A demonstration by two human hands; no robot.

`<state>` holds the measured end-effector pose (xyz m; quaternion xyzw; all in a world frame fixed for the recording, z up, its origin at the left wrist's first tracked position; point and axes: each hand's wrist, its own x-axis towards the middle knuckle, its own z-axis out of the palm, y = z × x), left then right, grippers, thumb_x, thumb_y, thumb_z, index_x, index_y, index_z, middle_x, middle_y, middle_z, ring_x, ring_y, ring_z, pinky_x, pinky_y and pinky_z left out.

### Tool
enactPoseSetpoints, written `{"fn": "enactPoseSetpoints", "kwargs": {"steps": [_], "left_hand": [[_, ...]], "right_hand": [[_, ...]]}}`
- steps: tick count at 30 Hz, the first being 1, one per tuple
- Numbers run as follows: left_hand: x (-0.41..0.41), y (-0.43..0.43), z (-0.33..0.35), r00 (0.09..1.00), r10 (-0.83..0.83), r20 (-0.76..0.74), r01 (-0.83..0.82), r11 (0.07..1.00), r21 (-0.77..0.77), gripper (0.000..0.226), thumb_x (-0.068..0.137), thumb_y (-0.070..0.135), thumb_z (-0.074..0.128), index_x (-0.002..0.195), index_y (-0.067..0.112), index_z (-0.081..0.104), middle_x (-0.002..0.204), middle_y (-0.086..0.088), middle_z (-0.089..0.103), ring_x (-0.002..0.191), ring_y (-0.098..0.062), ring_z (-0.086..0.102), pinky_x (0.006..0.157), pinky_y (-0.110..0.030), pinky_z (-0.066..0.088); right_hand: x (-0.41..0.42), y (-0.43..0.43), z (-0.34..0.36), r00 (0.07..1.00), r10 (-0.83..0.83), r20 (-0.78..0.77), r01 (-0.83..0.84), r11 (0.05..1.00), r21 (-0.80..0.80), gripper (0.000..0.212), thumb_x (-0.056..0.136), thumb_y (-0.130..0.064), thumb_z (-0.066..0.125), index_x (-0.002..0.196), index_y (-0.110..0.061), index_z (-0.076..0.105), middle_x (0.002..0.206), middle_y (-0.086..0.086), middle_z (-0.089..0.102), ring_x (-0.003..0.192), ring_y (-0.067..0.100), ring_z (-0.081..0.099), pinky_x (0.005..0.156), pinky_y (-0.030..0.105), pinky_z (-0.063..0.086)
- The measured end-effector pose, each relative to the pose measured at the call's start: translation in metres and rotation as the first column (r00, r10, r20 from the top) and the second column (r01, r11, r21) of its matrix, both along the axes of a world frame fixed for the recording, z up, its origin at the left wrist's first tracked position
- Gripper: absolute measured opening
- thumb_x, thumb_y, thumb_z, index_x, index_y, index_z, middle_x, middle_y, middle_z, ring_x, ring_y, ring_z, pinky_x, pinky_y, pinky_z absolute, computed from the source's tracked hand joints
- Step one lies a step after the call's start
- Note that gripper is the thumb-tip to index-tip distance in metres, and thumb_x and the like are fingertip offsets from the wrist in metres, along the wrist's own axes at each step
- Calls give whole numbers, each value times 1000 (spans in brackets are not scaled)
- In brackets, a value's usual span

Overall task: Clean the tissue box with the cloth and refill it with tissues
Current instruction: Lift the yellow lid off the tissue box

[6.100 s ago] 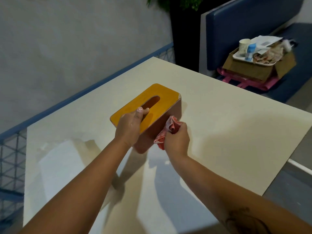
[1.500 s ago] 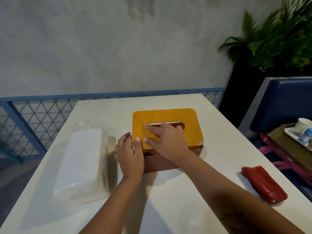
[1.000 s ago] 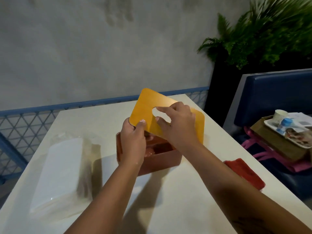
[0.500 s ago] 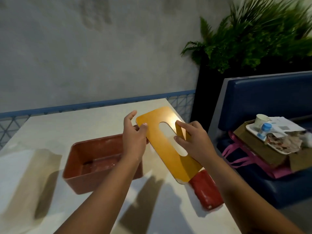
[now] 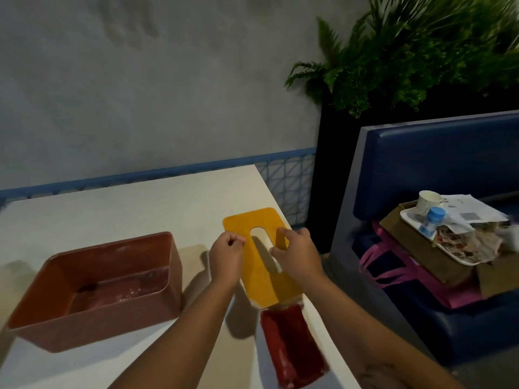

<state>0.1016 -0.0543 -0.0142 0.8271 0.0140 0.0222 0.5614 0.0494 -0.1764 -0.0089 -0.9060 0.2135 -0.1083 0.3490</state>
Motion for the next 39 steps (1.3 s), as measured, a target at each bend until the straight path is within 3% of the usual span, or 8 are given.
{"fn": "enactPoseSetpoints", "kwargs": {"steps": [3, 7, 12, 21, 29, 34, 39], "left_hand": [[5, -4, -12, 998, 58, -25, -57, 998, 24, 28, 90, 5, 46, 69, 20, 57, 75, 5, 56, 65, -9, 47, 54, -20, 33], [10, -4, -24, 994, 101, -36, -96, 990, 101, 16, 91, 12, 49, 78, 12, 58, 86, -4, 58, 65, -6, 46, 52, -21, 31], [11, -5, -30, 996, 92, -16, -88, 981, 173, 9, 92, 14, 50, 85, 12, 55, 73, 6, 52, 74, -16, 50, 52, -20, 32], [14, -5, -35, 994, 92, 57, -106, 938, 330, 10, 93, 9, 49, 96, 13, 57, 102, -7, 62, 88, -20, 56, 70, -27, 43], [8, -1, -29, 998, 34, 52, -59, 785, 617, 20, 95, 17, 46, 112, 17, 56, 121, -4, 55, 110, -21, 50, 86, -29, 42], [-3, 8, -17, 999, -29, 20, 14, 855, 519, 21, 93, 19, 51, 114, 17, 53, 122, -4, 54, 108, -21, 53, 85, -33, 46], [-11, 22, 15, 996, -52, 69, 25, 939, 342, 16, 90, 18, 53, 106, 15, 55, 110, -1, 62, 102, -21, 59, 86, -32, 47]], "right_hand": [[8, -2, -10, 999, 41, -35, -42, 999, -30, 44, 91, -33, 58, 132, -22, 49, 125, 7, 41, 97, 25, 57, 74, 30, 50], [17, -4, -22, 996, 66, -62, -69, 997, -43, 42, 91, -32, 58, 131, -21, 49, 120, 8, 41, 87, 20, 51, 66, 25, 42], [21, -3, -34, 997, 25, -73, -40, 976, -215, 40, 92, -39, 51, 128, -23, 51, 114, 8, 48, 105, 23, 45, 84, 31, 41], [31, 5, -48, 1000, -1, -30, -8, 962, -272, 38, 92, -40, 51, 124, -19, 52, 118, 7, 44, 109, 21, 39, 86, 27, 40], [32, 6, -47, 995, 13, -98, -48, 929, -366, 40, 93, -48, 47, 121, -19, 53, 119, 7, 46, 110, 22, 41, 86, 30, 38], [28, 8, -37, 993, -16, -116, -34, 908, -418, 45, 93, -53, 42, 123, -22, 55, 124, 7, 47, 114, 25, 41, 91, 37, 36], [31, 35, -4, 999, 4, 52, 11, 955, -296, 42, 93, -46, 48, 129, -24, 55, 129, 5, 46, 120, 24, 37, 94, 38, 31]]}}
